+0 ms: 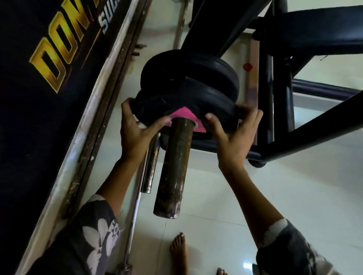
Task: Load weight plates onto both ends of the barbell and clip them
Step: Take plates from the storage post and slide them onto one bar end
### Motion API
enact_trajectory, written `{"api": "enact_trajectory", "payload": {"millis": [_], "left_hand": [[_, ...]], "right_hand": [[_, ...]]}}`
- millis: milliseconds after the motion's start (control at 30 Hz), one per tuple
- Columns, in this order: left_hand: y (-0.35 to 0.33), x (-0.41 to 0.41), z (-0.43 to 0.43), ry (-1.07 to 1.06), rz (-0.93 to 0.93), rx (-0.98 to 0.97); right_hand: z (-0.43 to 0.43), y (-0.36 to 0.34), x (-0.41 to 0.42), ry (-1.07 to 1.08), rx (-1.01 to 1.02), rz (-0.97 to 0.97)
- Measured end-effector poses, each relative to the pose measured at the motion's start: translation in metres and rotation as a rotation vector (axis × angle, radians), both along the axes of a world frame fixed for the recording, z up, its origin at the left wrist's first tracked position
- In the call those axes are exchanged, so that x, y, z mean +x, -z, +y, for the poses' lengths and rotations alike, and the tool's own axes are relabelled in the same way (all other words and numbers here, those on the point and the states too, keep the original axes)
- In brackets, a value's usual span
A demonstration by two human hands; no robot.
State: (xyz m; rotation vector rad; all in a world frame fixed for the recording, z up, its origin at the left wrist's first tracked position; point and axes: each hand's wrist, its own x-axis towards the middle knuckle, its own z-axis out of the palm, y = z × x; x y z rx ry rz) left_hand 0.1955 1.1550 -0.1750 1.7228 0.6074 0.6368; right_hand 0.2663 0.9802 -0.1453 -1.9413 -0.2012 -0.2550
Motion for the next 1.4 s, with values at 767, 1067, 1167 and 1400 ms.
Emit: {"api": "enact_trajectory", "payload": {"millis": [767, 1067, 1167, 1400], "left_hand": [[-0.018, -0.188, -0.059, 0.072, 0.006, 0.116], [-0.093, -0.303, -0.187, -0.039, 0.006, 0.081], [-0.138, -0.324, -0.237, -0.04, -0.027, 0.119], [-0.223, -0.346, -0.325, 0.039, -0.129, 0.193]], "right_hand": [[-0.081, 0.022, -0.179, -0.321, 0.395, 0.434], [-0.196, -0.063, -0.271, -0.389, 0.362, 0.44], [-0.244, -0.111, -0.291, -0.383, 0.371, 0.386], [-0.337, -0.199, -0.329, -0.239, 0.39, 0.251]]}}
